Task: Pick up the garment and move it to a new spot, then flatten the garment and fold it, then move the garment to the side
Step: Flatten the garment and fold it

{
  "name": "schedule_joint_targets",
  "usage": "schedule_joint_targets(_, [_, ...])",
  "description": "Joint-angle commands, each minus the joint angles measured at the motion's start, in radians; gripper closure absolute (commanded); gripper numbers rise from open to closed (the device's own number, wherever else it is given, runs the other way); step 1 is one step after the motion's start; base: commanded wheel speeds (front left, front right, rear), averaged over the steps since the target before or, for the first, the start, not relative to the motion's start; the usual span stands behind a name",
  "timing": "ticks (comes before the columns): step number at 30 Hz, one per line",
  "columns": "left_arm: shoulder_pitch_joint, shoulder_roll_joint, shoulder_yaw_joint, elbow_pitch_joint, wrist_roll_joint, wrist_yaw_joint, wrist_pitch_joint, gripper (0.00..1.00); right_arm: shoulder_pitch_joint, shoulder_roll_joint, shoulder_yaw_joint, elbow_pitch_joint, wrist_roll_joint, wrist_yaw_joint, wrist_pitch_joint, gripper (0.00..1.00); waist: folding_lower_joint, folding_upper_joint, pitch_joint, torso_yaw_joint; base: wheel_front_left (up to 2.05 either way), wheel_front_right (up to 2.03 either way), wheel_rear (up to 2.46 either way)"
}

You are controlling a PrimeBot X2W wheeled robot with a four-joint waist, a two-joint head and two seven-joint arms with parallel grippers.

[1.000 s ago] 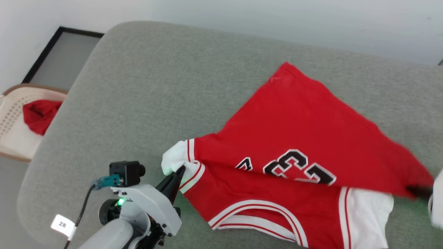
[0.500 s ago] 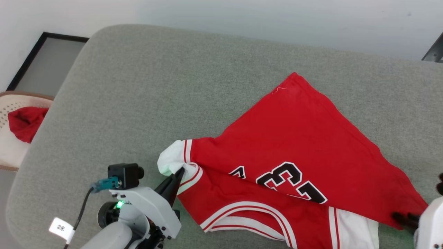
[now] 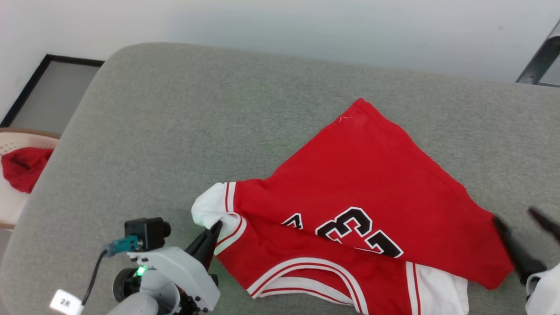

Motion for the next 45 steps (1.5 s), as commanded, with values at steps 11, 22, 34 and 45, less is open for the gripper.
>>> schedule_joint_targets(11, [0.042,0.021,0.015,-0.054,-0.012,0.036,-0.011,1.0,-0.094,0.054,0.106,0.05,-0.224,-0.001,-0.526,0.0,0.0,-0.0001,-0.01,-0.019,0.0,0.0,0.0])
schedule_joint_targets(22, [-0.038,-0.047,-0.049,-0.035,0.023,0.002,0.031,1.0,-0.443,-0.093,0.273,0.288,-0.076,-0.001,-0.335,0.0,0.0,-0.0001,0.012,0.11,0.0,0.0,0.0])
schedule_joint_targets(34, [-0.153,-0.18,-0.115,0.074,0.055,-0.077,0.039,1.0,-0.797,-0.268,0.528,0.631,0.167,-0.001,-0.042,0.0,0.0,-0.0001,0.071,0.282,0.0,0.0,0.0])
schedule_joint_targets(45, [-0.175,-0.237,-0.117,0.143,0.051,-0.119,-0.006,1.0,-1.055,-0.283,0.748,0.895,0.239,-0.001,0.159,0.0,0.0,-0.0001,0.142,0.324,0.0,0.0,0.0])
